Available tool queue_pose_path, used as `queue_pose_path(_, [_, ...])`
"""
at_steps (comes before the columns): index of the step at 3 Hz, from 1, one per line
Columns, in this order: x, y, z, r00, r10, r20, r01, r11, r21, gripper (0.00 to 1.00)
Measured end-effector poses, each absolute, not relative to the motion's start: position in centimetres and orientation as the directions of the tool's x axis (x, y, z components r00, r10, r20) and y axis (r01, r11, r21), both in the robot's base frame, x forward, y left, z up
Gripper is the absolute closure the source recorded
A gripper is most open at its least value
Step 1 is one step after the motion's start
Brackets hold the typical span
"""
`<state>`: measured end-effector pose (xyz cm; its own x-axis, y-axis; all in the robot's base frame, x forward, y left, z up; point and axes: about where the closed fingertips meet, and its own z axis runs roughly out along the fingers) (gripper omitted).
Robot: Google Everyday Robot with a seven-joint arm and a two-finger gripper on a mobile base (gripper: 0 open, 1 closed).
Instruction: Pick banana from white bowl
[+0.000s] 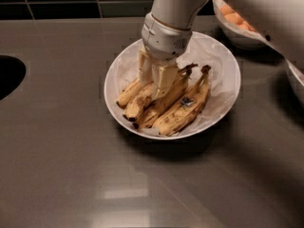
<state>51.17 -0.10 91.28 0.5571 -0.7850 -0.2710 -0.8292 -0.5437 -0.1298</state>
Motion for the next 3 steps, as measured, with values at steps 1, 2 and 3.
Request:
queue_pose_path(1, [50.8, 0.5, 93.2, 0.593, -0.760, -0.266, -0.805, -0.562, -0.188, 1.00])
queue_pose_path(2, [50.2, 0.9, 94.6, 0.621, -0.739, -0.262, -0.784, -0.575, -0.235, 1.00])
queue_pose_path(3, [50.2, 1.0, 94.7, 0.623, -0.737, -0.262, -0.782, -0.575, -0.242, 1.00])
